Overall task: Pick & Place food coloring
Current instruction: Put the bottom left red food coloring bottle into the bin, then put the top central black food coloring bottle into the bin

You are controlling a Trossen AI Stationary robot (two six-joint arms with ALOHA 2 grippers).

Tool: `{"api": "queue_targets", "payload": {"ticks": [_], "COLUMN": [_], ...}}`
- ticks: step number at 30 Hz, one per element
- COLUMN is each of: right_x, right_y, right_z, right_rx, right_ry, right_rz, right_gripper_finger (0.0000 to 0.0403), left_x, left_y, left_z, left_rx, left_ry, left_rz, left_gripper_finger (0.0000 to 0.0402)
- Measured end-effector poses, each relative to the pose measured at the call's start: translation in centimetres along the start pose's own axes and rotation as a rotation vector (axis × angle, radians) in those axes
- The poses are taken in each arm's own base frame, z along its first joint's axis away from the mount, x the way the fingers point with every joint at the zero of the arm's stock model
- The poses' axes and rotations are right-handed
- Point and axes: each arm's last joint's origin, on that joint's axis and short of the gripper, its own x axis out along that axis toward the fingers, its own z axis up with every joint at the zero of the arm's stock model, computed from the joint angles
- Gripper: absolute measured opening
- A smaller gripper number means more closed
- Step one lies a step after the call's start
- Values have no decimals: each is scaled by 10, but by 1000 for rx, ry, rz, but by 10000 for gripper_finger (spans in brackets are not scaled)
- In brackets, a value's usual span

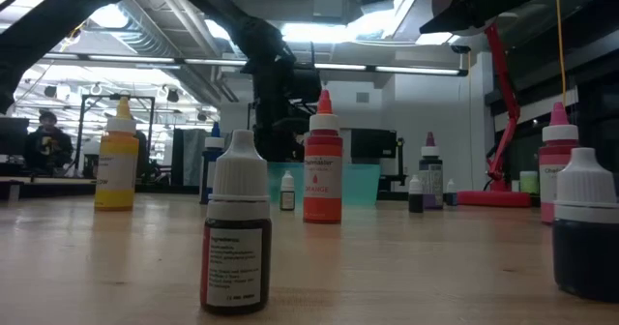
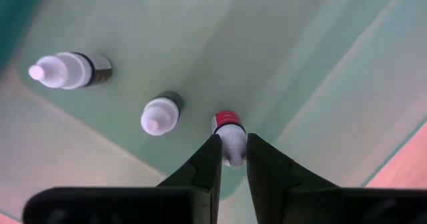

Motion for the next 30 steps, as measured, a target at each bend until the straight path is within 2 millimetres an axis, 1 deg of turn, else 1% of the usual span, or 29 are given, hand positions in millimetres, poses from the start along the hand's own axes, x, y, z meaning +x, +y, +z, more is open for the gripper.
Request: {"api": "queue_targets", "payload": {"ticks": [11,16,19,21,23,27,30], "right_x": [0,0,0,0,0,0,0], "right_y": [0,0,0,0,0,0,-1], "right_z": [0,0,0,0,0,0,0], "right_rx": [3,3,3,3,3,3,4], "right_ry": [0,0,0,-1,-1,0,1], "right_rz": [0,0,0,1,1,-1,-4], "right_gripper_finger": [12,12,12,12,12,12,12], "left_x": [0,-13,-33,-52,-71,-105,-118], "left_y": [-4,-4,-6,-9,-16,-36,-54], "left_z": [1,7,10,12,12,3,-8], "left_rx": [-7,-7,6,29,76,213,328], "left_ry": [-11,-21,-30,-46,-56,-100,-106], "left_rz": [-4,-2,-1,-3,-5,-22,-30], "left_gripper_finger": [101,117,122,124,125,124,124]}}
